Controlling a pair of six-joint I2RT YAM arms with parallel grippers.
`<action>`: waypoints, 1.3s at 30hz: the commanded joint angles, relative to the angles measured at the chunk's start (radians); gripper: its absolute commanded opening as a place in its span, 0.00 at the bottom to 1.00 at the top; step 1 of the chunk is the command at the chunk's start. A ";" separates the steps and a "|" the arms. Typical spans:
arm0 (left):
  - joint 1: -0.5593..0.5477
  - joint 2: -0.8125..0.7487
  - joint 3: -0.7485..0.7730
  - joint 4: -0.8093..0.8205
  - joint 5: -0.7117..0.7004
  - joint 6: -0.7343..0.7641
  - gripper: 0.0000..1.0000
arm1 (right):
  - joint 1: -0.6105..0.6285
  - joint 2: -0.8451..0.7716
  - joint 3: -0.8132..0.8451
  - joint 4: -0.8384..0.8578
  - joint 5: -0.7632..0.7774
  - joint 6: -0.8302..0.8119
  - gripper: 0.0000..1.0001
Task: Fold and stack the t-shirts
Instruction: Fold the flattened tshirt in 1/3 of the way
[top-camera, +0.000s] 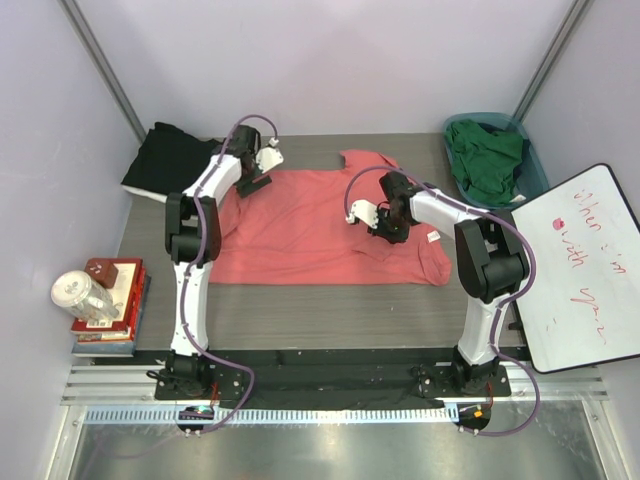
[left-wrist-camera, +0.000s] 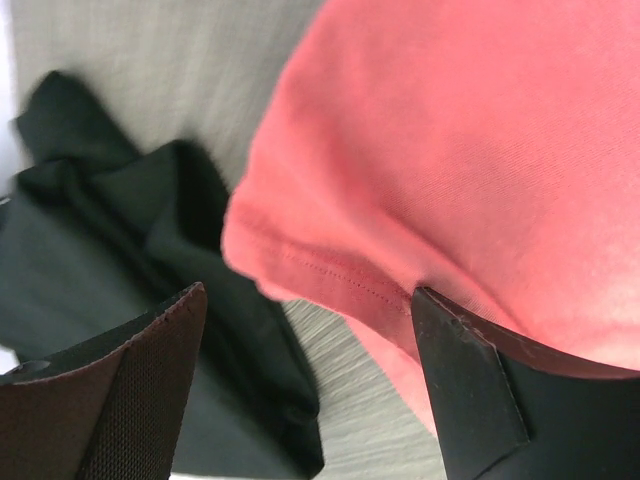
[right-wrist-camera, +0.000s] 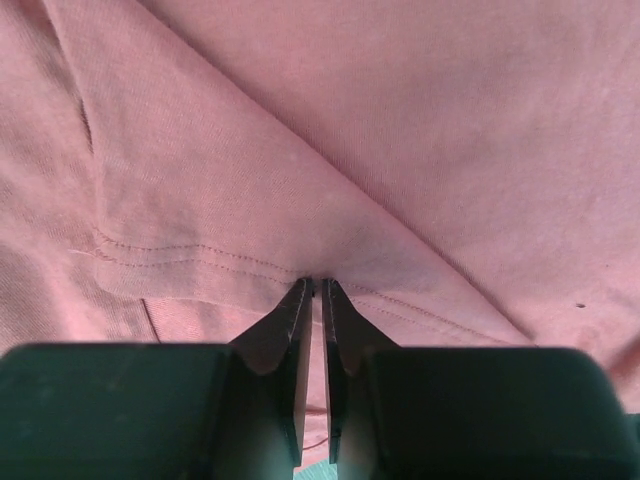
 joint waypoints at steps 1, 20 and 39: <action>0.004 0.016 0.038 0.002 -0.003 0.032 0.82 | 0.012 -0.003 -0.028 -0.030 -0.011 -0.010 0.12; 0.007 -0.004 -0.080 0.186 -0.109 0.187 0.81 | 0.012 0.055 -0.078 -0.017 0.052 -0.048 0.01; 0.004 0.059 -0.122 0.543 -0.285 0.353 0.77 | 0.012 0.034 -0.111 -0.028 0.051 -0.050 0.01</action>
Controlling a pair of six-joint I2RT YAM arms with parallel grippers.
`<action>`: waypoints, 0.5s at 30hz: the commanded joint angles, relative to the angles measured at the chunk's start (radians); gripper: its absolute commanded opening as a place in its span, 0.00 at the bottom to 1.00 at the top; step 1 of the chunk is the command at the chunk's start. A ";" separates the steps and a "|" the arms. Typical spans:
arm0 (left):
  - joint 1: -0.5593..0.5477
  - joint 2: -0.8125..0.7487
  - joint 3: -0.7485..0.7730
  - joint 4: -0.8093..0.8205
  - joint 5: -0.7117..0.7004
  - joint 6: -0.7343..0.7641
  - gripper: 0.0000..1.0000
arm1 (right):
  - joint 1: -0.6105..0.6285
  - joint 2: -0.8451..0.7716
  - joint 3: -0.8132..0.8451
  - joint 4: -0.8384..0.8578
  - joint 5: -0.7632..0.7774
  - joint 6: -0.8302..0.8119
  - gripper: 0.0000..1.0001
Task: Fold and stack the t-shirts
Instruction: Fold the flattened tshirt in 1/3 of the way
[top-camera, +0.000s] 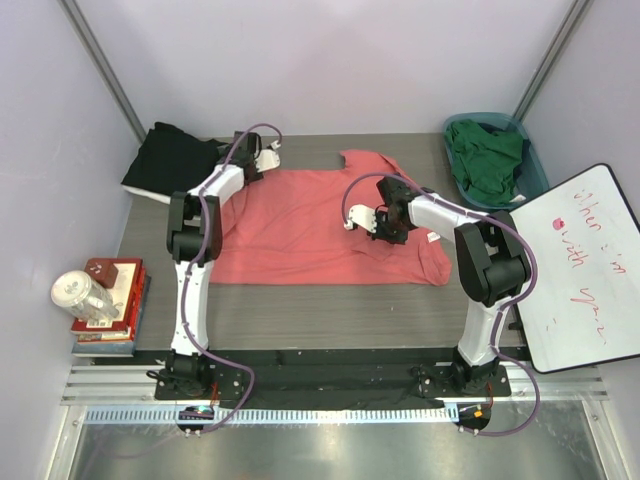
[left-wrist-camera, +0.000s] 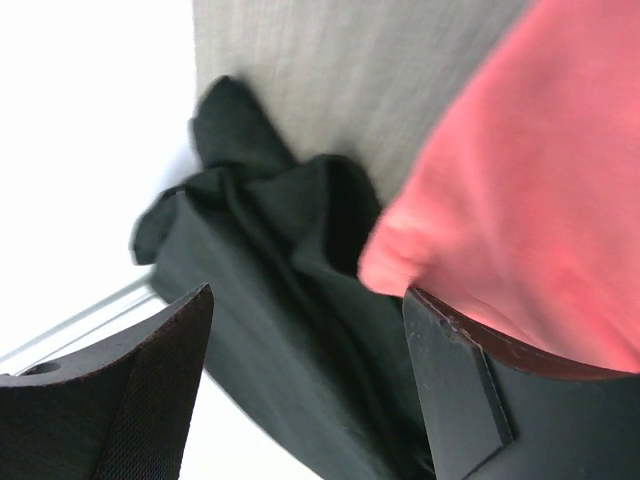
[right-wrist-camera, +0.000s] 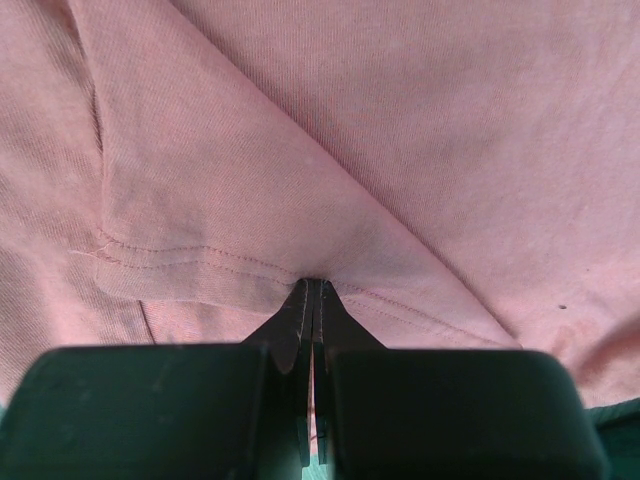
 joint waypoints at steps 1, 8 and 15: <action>0.005 0.028 -0.002 0.171 -0.083 0.070 0.77 | -0.005 0.057 -0.058 -0.078 0.005 0.005 0.01; 0.005 -0.086 0.210 -0.345 0.104 -0.310 0.76 | -0.004 0.035 -0.072 -0.082 0.013 0.016 0.01; 0.015 -0.208 0.172 -0.639 0.319 -0.594 0.89 | -0.002 0.033 -0.055 -0.082 0.010 0.040 0.05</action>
